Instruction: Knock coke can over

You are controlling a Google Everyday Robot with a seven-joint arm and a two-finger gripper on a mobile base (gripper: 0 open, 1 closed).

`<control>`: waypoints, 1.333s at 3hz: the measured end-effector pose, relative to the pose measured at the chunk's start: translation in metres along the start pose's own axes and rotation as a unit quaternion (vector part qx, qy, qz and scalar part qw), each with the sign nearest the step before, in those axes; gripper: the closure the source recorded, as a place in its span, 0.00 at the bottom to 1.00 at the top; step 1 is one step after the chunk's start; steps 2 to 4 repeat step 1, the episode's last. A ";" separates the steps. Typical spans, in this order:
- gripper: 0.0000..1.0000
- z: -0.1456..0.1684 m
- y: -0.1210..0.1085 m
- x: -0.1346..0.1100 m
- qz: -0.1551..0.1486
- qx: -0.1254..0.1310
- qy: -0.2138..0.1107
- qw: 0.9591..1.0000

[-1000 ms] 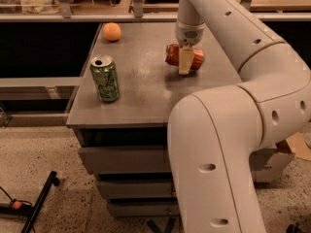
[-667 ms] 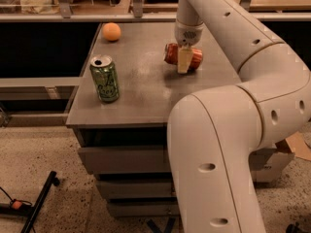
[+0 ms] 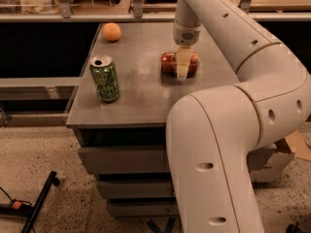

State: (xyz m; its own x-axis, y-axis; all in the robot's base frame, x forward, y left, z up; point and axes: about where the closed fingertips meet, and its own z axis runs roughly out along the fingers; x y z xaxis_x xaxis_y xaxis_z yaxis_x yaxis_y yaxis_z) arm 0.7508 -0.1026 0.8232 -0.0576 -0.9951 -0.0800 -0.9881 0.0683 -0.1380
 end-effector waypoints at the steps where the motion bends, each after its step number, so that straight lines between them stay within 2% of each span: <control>1: 0.00 0.000 0.000 0.000 0.000 0.000 0.000 1.000; 4: 0.00 0.000 0.000 0.000 0.000 0.000 0.000 1.000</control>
Offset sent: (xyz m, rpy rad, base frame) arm 0.0000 0.0000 0.0000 0.0000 0.0000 0.0000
